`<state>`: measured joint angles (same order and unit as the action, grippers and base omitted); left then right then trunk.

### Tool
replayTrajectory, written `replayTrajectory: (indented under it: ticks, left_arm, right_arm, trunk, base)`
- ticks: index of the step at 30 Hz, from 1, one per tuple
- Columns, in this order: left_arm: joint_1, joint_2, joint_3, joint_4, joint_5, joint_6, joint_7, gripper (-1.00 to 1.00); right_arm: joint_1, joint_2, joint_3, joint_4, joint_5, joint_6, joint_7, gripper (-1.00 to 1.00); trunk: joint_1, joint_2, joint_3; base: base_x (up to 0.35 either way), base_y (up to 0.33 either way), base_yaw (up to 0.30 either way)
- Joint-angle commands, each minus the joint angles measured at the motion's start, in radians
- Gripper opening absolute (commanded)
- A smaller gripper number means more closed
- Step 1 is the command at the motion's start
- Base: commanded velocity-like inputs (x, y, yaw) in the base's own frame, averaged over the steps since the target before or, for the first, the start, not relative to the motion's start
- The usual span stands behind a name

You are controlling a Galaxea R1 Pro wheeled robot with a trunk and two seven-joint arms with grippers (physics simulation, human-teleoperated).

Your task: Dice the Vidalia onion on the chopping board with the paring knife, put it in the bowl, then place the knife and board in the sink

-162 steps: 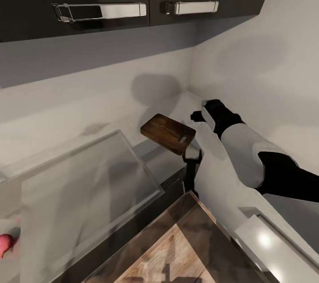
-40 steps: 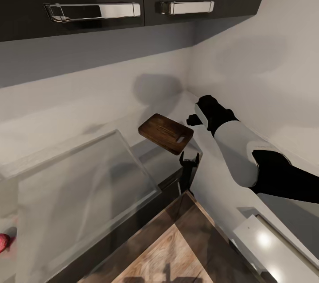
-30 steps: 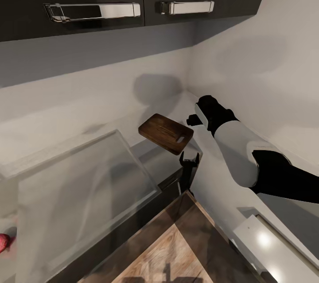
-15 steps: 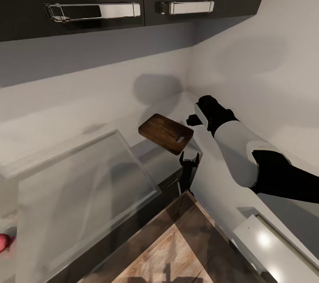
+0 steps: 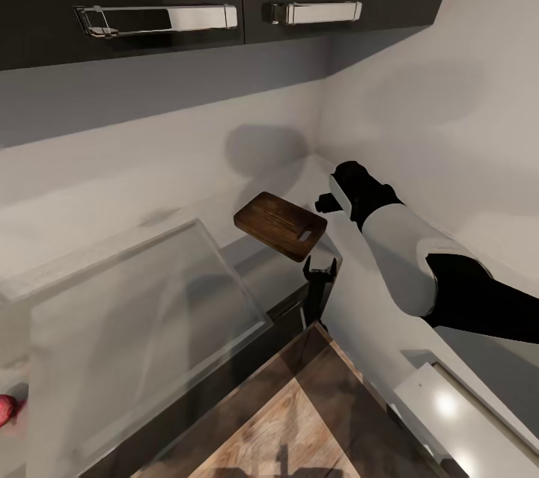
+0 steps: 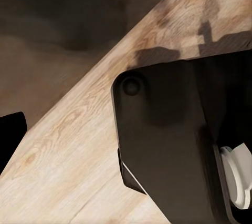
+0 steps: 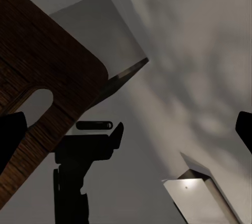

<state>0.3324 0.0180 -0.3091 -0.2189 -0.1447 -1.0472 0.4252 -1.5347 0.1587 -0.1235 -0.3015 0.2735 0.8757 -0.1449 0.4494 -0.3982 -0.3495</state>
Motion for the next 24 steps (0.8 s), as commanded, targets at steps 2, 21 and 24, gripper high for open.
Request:
replayTrajectory:
  ticks: [2, 21, 24]
  left_arm:
    - [0.0, 0.0, -0.001, -0.002, -0.01, 0.0, 0.01, 1.0]
    - [0.0, 0.008, -0.001, 0.002, -0.009, 0.0, 0.011, 1.0]
    - [0.0, 0.009, -0.001, 0.003, -0.009, 0.0, 0.012, 1.0]
  right_arm:
    - [-0.001, 0.002, -0.008, -0.001, 0.006, 0.003, -0.002, 1.0]
    - [-0.001, 0.005, -0.039, -0.013, -0.281, -0.007, -0.002, 1.0]
    - [-0.001, 0.003, -0.039, -0.009, -0.282, -0.008, -0.002, 1.0]
  trunk:
    - [0.001, -0.002, -0.002]
    - [0.001, -0.002, -0.007]
    - [0.001, -0.002, -0.01]
  base:
    - [0.0, 0.0, 0.0]
    - [0.0, 0.0, 0.0]
    - [0.0, 0.0, 0.0]
